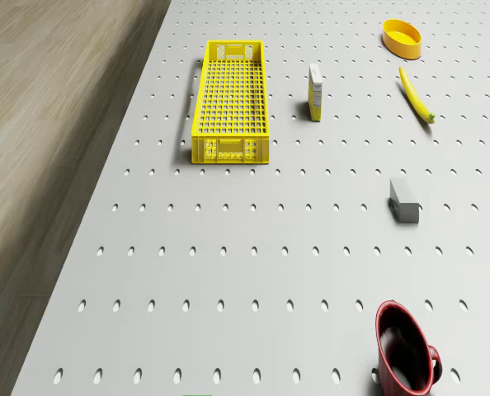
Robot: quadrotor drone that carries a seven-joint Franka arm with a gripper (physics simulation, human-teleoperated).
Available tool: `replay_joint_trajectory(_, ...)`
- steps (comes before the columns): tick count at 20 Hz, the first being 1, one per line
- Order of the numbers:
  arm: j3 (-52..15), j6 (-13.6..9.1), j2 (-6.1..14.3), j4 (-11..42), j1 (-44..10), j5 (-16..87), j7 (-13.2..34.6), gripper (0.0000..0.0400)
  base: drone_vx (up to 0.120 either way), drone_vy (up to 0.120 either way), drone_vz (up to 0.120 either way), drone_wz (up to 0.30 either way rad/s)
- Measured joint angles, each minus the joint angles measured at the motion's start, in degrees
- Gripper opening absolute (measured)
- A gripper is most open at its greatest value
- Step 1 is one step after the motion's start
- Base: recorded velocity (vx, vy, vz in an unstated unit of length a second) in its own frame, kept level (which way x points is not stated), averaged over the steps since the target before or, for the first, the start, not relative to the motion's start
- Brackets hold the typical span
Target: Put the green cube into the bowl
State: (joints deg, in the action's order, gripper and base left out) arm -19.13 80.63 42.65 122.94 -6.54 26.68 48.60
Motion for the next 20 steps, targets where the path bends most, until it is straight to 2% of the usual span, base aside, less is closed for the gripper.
replay_joint_trajectory(3, -9.7, 0.75, 1.43, 6.26, -3.59, 14.88, 2.87, 0.04, 0.12, 0.12, 0.0, 0.0)
replay_joint_trajectory(6, -20.74, 1.18, 3.67, 16.42, -8.86, 33.66, 7.85, 0.04, 0.12, 0.12, 0.0, 0.0)
replay_joint_trajectory(8, -27.63, 0.55, 5.36, 24.0, -13.59, 46.72, 12.45, 0.04, 0.12, 0.1, 0.0, 0.0)
replay_joint_trajectory(10, -33.55, -1.17, 6.99, 30.61, -19.31, 58.55, 17.6, 0.04, 0.12, 0.0, 0.0, 0.0)
replay_joint_trajectory(13, -40.38, -5.09, 9.27, 37.25, -28.66, 71.89, 24.93, 0.04, 0.12, 0.107, 0.0, 0.0)
replay_joint_trajectory(17, -46.17, -9.97, 12.03, 41.18, -39.11, 81.51, 32.12, 0.04, 0.01, 0.12, 0.0, 0.0)
replay_joint_trajectory(20, -48.75, -12.25, 13.81, 42.29, -44.36, 84.78, 35.55, 0.04, 0.04, 0.08, 0.0, 0.0)
